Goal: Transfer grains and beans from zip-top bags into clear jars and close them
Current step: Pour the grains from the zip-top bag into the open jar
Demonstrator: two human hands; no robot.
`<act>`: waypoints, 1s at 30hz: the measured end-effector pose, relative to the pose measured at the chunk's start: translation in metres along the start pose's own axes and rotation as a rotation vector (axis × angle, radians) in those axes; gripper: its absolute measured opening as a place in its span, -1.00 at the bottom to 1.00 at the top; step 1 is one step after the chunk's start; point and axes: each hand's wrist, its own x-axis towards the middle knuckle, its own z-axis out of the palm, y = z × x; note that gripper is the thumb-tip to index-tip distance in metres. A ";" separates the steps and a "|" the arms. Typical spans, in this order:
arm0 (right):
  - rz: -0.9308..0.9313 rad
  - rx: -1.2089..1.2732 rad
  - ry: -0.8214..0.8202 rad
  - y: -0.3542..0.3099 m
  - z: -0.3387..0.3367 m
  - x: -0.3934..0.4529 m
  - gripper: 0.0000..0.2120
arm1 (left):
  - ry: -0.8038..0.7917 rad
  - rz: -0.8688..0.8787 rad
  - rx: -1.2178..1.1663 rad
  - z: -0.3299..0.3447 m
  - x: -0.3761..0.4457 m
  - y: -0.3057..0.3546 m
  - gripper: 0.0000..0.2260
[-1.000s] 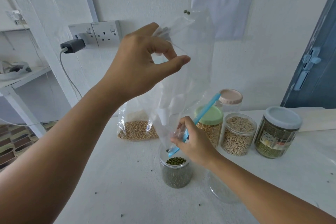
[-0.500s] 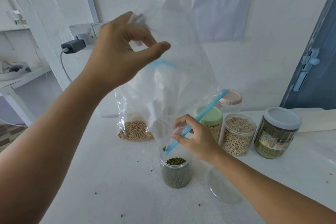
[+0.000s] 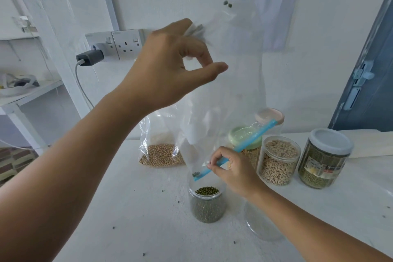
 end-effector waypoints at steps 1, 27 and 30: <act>0.000 0.004 -0.004 -0.001 0.000 0.000 -0.82 | 0.005 0.001 0.005 0.000 0.000 0.001 -0.72; 0.060 0.062 -0.002 -0.015 0.003 0.005 -0.81 | -0.026 -0.082 -0.048 0.006 -0.009 -0.008 -0.81; 0.043 0.028 -0.002 -0.014 0.005 0.006 -0.80 | -0.038 -0.084 -0.043 0.008 -0.010 -0.009 -0.81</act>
